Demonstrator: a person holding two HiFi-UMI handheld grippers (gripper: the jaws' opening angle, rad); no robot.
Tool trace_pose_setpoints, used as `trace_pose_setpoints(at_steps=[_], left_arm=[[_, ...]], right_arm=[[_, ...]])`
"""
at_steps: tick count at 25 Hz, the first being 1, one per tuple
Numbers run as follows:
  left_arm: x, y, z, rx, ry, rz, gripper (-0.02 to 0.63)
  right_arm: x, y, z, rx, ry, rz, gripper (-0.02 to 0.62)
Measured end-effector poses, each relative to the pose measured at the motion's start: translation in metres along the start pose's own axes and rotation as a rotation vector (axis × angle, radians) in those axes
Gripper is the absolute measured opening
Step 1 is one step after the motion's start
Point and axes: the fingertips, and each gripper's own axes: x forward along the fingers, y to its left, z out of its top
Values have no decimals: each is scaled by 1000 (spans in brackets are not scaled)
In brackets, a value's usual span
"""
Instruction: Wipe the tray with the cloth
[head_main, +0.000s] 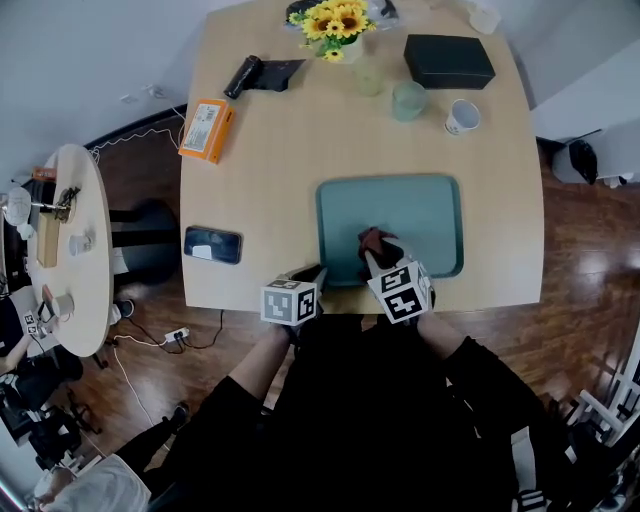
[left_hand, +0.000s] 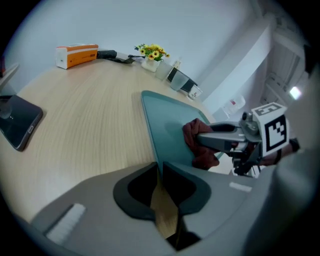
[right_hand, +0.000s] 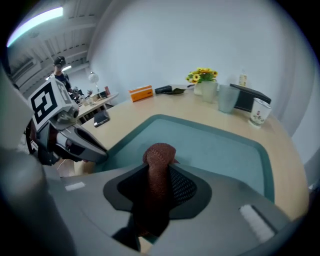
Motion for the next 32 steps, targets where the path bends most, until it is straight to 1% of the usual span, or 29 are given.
trace_pose_setpoints(at_steps=[3,6,9,10,12,15,18,20,23,27,30,32], left_arm=[[0,1,2,-31,-15,-26,20],[-1,2,1,-64,-31,-37,20],[-1,3,2,-105,-58,-37,18],[-1,3,2,-103,-63,-35,17],[0,3,2,-68,-54,-20,18],[0,4,1,-30,-23,-1,21],[-1,6,0,-28,-14,1,21],[0,6,0,-27,-11,5,21],[2,6,0,-5,-7,19,24],[3,5,-3,20,-6,47,26],[3,4,-3,41,-5,70,26],[2,4,-3,51,-2,85,26]], right_arm=[[15,50,15,-42,-15,76,117],[26,80,28,-17,-50,101,117],[29,89,35,33,-86,87,115],[29,88,35,34,-89,81,115],[28,82,30,12,-84,67,115],[16,57,14,-9,-70,23,117],[-6,20,-10,0,-66,-29,118],[-21,-9,-27,-12,-65,-69,118],[-42,-57,-51,-30,-47,-146,118],[-71,-116,-81,-8,-13,-235,118],[-85,-144,-93,22,-2,-257,118],[-87,-147,-95,26,1,-245,118]])
